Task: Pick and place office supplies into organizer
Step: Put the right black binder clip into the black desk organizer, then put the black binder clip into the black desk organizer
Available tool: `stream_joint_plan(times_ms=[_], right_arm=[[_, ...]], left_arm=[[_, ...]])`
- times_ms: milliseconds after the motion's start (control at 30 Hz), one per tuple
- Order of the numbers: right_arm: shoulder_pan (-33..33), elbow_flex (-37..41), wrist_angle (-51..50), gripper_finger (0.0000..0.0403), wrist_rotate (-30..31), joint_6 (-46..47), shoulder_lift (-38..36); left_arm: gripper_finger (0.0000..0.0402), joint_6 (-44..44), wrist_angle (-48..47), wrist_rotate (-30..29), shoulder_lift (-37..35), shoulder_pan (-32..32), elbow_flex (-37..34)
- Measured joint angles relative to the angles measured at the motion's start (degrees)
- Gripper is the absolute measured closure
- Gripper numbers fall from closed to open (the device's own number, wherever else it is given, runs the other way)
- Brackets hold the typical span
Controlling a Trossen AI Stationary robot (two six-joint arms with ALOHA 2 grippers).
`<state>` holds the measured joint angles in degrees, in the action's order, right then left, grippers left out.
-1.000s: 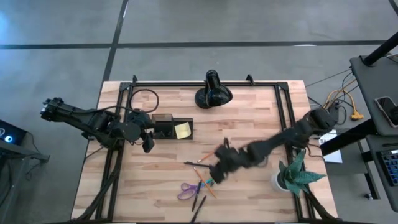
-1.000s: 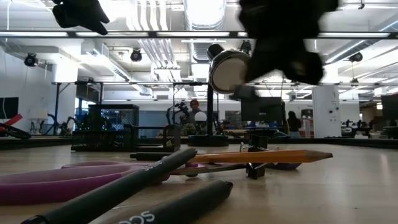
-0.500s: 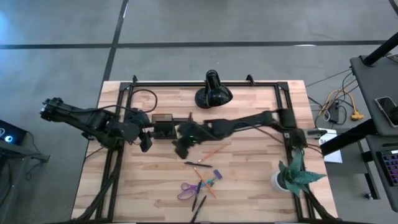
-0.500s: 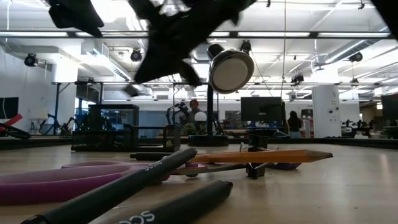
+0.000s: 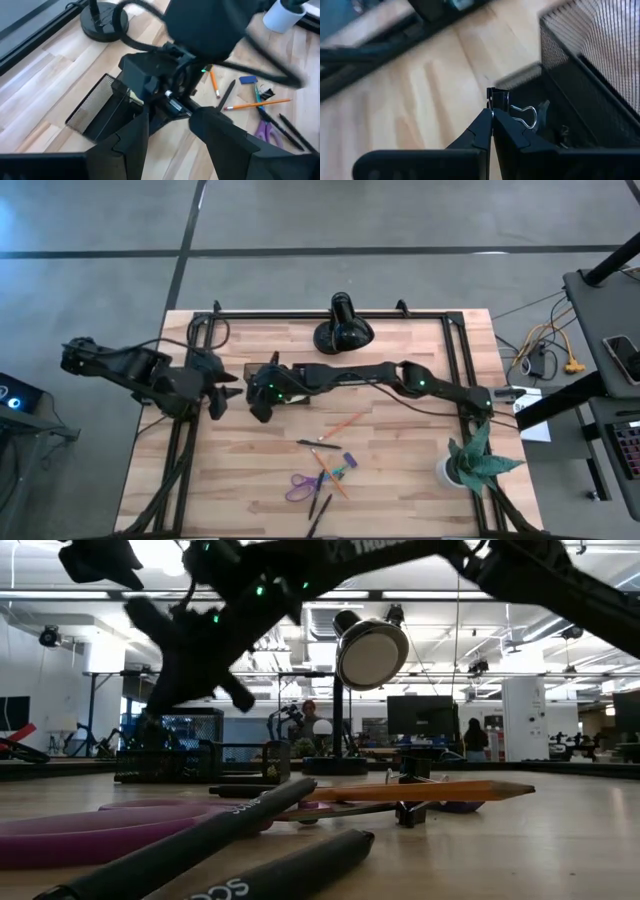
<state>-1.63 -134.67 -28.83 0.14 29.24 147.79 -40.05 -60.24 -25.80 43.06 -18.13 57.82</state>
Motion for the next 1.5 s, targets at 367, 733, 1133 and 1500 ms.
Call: stream_joint_plan(times_ms=[367,733,1133,1500], right_arm=[[-1.73,0.24,-0.34,0.0394,4.48,0.33,0.67],[-1.82,0.48,-2.41,0.0328,2.56,0.55,1.34],[0.26,-0.11,-5.90,0.0193,-0.38,-10.49,-4.79],[2.43,-0.09,-29.21,0.0188,0.45,-18.38,-11.69]], left_arm=[[0.0233,1.76,-2.26,-0.20,-1.19,0.00,-0.07],[0.0233,3.46,-2.00,-0.22,-0.38,0.00,-0.11],[0.0233,2.91,0.82,-0.22,0.47,0.00,-0.07],[0.0233,-6.28,4.30,-1.19,1.13,0.15,-0.07]])
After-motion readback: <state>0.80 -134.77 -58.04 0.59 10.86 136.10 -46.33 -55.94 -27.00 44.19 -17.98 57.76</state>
